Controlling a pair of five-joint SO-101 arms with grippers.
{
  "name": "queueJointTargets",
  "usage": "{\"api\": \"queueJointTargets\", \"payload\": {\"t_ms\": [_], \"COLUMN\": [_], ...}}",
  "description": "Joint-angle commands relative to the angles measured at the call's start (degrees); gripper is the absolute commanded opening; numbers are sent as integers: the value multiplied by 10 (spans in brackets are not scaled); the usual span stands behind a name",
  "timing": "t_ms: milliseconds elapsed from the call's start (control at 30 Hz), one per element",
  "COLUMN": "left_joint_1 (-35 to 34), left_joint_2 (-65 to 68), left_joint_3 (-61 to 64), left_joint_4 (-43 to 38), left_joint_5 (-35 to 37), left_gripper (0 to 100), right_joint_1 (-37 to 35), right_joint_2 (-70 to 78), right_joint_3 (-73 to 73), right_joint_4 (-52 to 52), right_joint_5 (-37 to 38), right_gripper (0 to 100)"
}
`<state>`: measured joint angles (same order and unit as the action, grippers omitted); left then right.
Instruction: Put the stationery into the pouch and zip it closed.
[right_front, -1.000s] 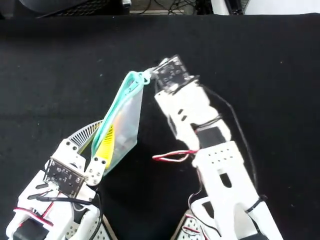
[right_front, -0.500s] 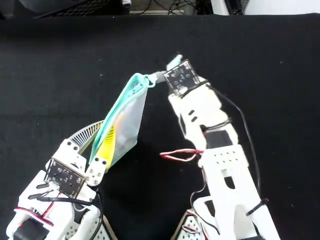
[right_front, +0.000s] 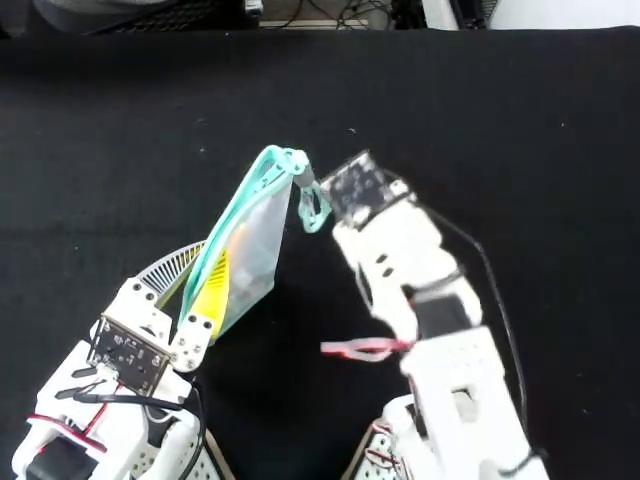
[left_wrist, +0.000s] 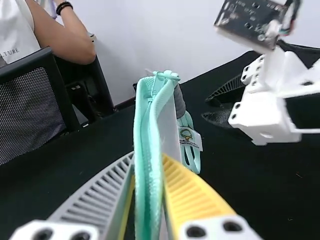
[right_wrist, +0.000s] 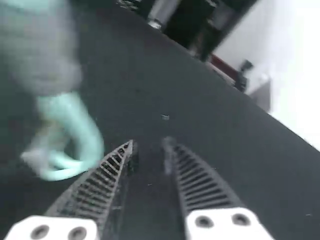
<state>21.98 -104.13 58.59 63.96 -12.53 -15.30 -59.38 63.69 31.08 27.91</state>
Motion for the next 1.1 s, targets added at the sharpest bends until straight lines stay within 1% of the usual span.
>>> {"api": "queueJointTargets", "payload": {"t_ms": [0,67,133,233,333,400,467,500,667,767,867,967,1067], "left_joint_1": [2,2,2,2,2,2,2,2,2,2,1,0,0], "left_joint_2": [2,2,2,2,2,2,2,2,2,2,2,2,2], "left_joint_3": [0,0,0,0,0,0,0,0,0,0,0,0,0], "left_joint_4": [3,3,3,3,3,3,3,3,3,3,3,3,3], "left_joint_5": [-1,-1,-1,-1,-1,-1,-1,-1,-2,-3,-3,-3,-3], "left_gripper": [32,32,32,32,32,32,32,32,32,32,32,32,32], "right_joint_1": [-47,-63,-78,-86,-75,-60,-49,-44,-40,-40,-41,-42,-46], "right_joint_2": [-139,-194,-211,-188,-150,-116,-72,-43,157,270,356,396,396], "right_joint_3": [-44,-67,-87,-102,-120,-128,-143,-157,-269,-343,-422,-487,-531], "right_joint_4": [93,105,109,102,46,-19,-86,-102,-106,-94,-40,34,105], "right_joint_5": [-23,-23,-23,-23,-23,-35,-63,-72,-84,-80,-79,-78,-77], "right_gripper": [187,181,181,181,181,180,180,180,180,180,180,180,180]}}
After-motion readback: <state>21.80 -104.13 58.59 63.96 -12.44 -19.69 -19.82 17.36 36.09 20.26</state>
